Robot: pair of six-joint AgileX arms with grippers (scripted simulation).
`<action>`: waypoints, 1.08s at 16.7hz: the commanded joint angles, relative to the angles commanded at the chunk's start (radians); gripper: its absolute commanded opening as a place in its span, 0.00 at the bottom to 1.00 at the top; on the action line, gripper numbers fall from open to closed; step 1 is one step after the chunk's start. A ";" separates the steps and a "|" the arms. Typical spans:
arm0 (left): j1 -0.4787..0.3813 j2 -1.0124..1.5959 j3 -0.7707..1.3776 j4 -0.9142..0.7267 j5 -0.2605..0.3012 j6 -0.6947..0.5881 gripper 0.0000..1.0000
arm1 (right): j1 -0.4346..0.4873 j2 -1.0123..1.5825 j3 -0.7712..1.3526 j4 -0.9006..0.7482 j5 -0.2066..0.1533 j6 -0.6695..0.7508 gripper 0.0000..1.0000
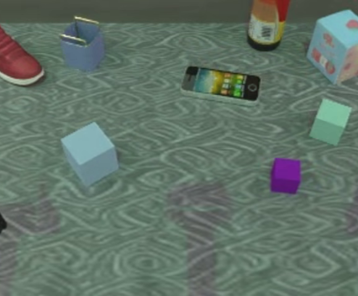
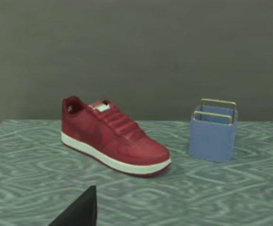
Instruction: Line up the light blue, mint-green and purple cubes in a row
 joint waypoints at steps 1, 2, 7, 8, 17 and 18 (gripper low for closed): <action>0.000 0.000 0.000 0.000 0.000 0.000 1.00 | 0.000 0.000 0.000 0.000 0.000 0.000 1.00; 0.000 0.000 0.000 0.000 0.000 0.000 1.00 | 0.000 0.000 0.000 0.000 0.000 0.000 1.00; 0.000 0.000 0.000 0.000 0.000 0.000 1.00 | 0.045 0.155 0.152 -0.104 -0.004 0.057 1.00; 0.000 0.000 0.000 0.000 0.000 0.000 1.00 | 0.060 0.218 0.210 -0.142 -0.004 0.078 1.00; 0.000 0.000 0.000 0.000 0.000 0.000 1.00 | 0.239 1.132 0.879 -0.635 0.002 0.322 1.00; 0.000 0.000 0.000 0.000 0.000 0.000 1.00 | 0.260 1.241 0.955 -0.694 0.002 0.350 1.00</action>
